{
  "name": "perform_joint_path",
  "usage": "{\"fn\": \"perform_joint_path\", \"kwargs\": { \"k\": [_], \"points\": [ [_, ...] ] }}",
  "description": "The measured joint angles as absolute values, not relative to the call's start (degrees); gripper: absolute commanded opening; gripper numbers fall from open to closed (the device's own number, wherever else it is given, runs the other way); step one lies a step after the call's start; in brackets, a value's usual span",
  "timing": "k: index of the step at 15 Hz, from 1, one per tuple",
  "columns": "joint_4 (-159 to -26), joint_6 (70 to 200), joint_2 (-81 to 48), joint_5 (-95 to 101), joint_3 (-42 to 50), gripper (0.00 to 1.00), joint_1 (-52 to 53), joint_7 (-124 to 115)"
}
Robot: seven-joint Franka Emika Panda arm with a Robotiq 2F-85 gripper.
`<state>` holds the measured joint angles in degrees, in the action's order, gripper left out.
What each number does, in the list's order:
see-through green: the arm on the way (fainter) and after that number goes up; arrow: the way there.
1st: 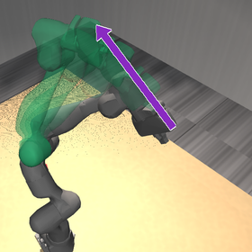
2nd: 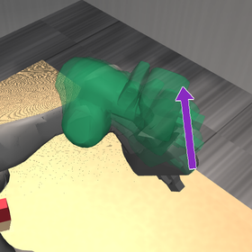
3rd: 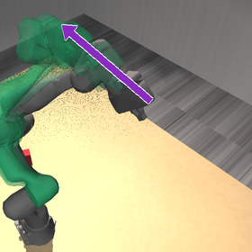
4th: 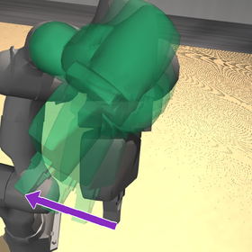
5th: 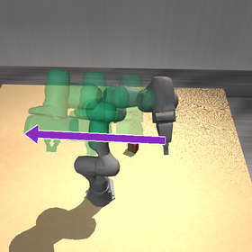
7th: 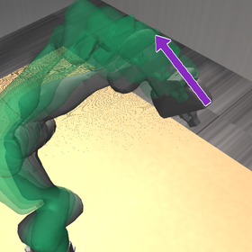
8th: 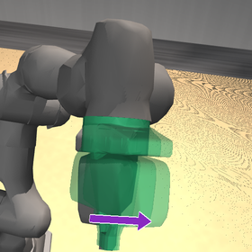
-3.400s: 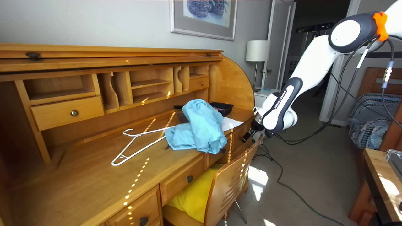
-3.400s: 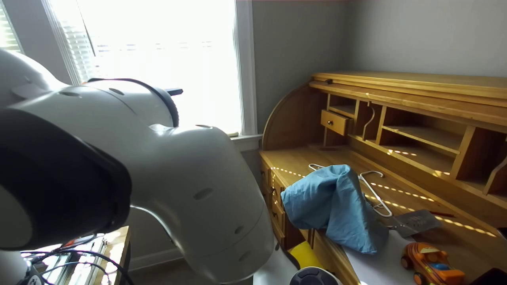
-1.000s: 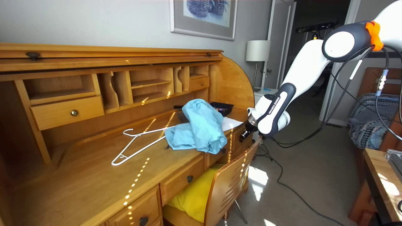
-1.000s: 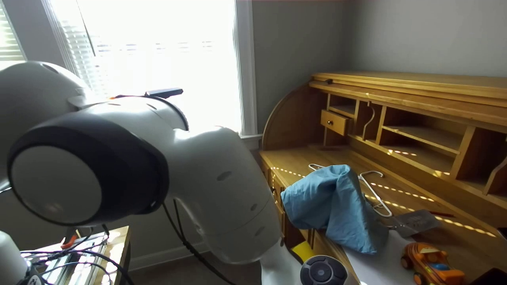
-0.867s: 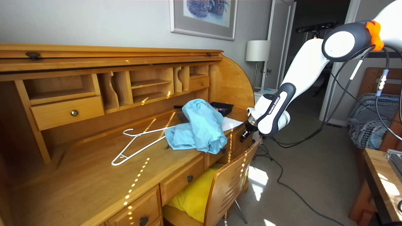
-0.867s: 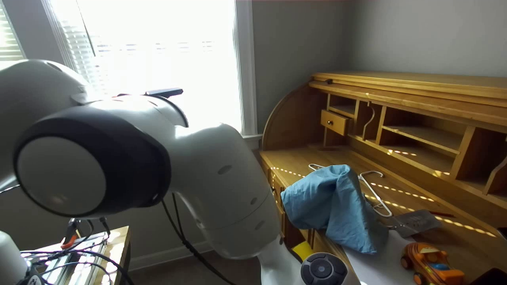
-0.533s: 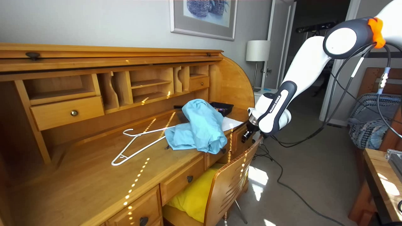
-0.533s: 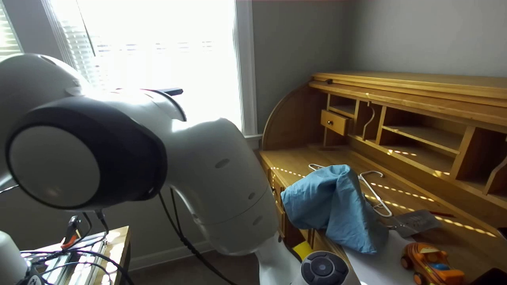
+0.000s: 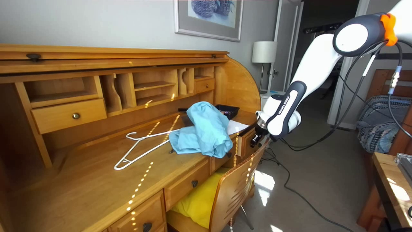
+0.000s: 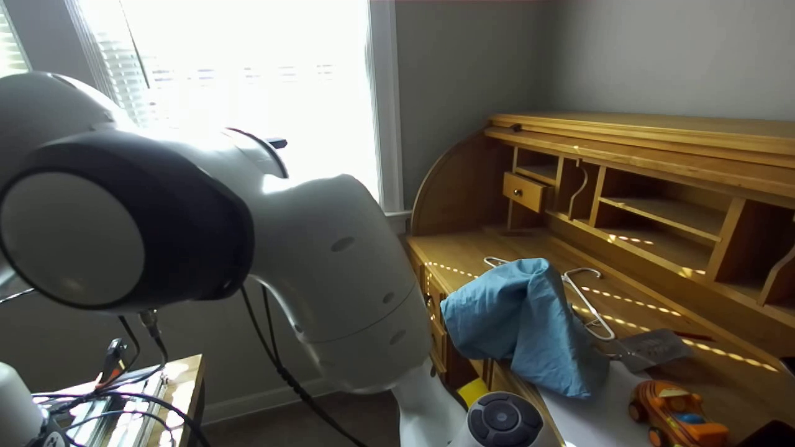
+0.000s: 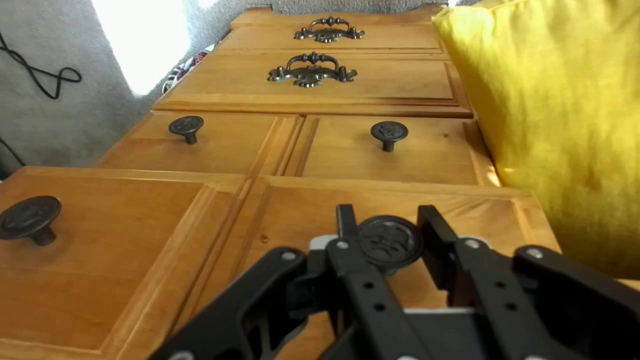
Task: Open the top right shelf
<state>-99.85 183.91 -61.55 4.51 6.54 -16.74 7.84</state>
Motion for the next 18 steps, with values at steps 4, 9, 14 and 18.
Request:
{"fn": "perform_joint_path", "kwargs": {
  "k": [4,9,14,18],
  "points": [
    [-101.6,183.9,-60.6,4.5,6.7,0.10,-16.7,7.8],
    [-104.0,184.8,-59.7,4.5,7.3,0.10,-16.2,7.6],
    [-107.1,188.6,-59.1,4.5,8.0,0.10,-15.7,7.1],
    [-110.0,193.0,-59.0,4.5,8.5,0.10,-15.4,6.6]
  ]
}}
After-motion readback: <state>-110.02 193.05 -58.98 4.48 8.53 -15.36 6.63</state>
